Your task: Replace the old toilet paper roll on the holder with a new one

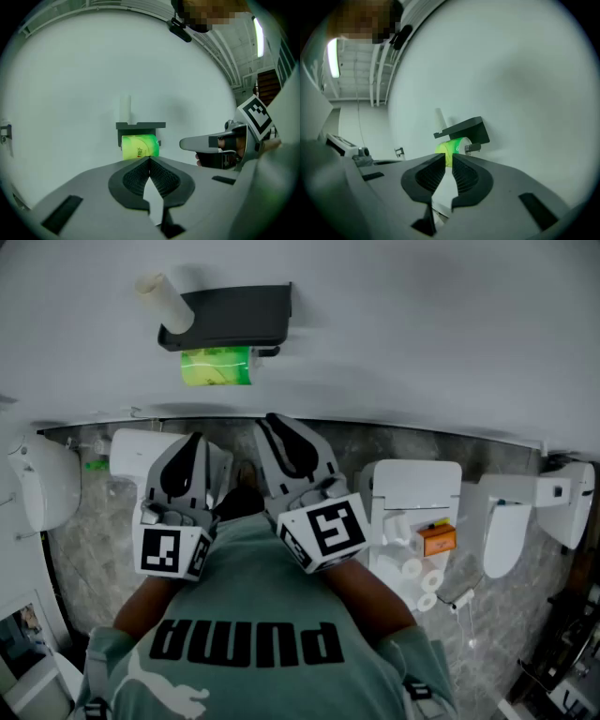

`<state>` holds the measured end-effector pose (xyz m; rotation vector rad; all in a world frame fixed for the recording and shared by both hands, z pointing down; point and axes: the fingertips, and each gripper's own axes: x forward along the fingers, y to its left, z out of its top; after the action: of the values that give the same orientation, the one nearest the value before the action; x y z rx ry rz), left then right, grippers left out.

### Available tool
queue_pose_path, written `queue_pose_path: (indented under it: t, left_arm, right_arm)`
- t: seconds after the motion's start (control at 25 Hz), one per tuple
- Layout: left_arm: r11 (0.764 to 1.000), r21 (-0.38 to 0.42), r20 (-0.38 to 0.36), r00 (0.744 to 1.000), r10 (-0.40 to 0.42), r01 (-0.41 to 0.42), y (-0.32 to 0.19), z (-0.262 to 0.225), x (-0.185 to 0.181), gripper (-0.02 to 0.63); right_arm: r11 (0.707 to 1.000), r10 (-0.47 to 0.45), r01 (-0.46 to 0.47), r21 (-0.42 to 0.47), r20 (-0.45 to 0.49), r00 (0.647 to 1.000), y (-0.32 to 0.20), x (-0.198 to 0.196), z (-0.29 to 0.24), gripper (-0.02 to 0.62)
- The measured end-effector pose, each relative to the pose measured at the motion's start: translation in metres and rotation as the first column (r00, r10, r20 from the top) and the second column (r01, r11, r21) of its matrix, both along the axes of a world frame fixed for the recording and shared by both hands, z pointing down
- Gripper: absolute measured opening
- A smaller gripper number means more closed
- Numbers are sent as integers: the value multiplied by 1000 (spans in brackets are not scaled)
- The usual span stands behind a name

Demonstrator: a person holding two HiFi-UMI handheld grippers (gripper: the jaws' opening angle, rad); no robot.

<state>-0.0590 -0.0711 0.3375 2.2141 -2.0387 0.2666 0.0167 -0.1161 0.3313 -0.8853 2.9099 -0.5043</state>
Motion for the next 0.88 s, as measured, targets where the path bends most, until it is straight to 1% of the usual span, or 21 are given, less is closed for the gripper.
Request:
queue_pose_path:
  t: [0.08, 0.16, 0.24, 0.44, 0.6, 0.68, 0.8, 0.84, 0.88]
  left_arm:
    - [1000, 2, 16, 1000, -3, 2, 5, 0, 7, 3]
    - [1000, 2, 31, 1000, -5, 5, 9, 0, 14, 3]
    - [1000, 12, 39, 999, -8, 7, 11, -1, 18, 3]
    - [1000, 21, 59, 998, -12, 10, 18, -7, 26, 3]
    - [1000, 24, 64, 998, -16, 14, 27, -9, 23, 3]
    - [999, 40, 63, 998, -1, -1, 30, -12, 23, 3]
    - [998, 67, 63, 998, 14, -18, 39, -16, 21, 3]
    - [997, 71, 61, 998, 14, -18, 42, -17, 20, 3]
    - [998, 59, 55, 998, 6, -9, 48, -15, 17, 3]
  right_arm:
    - [997, 24, -19, 81, -60, 998, 2, 2, -6, 6]
    - [993, 25, -14, 119, -94, 995, 7, 4, -7, 6]
    - [990, 22, -6, 140, -116, 993, 11, 5, -8, 6]
    - [984, 26, 1, 176, -152, 988, 17, 8, -10, 6]
    - [980, 2, 40, 197, -207, 978, 26, 4, -7, 6]
    - [979, 5, 36, 199, -202, 979, 31, 1, -8, 6]
    - [982, 29, 4, 189, -169, 985, 38, -3, -11, 6]
    - [983, 38, -7, 185, -163, 986, 41, -4, -12, 6]
    - [983, 46, -16, 182, -161, 986, 44, -5, -12, 6]
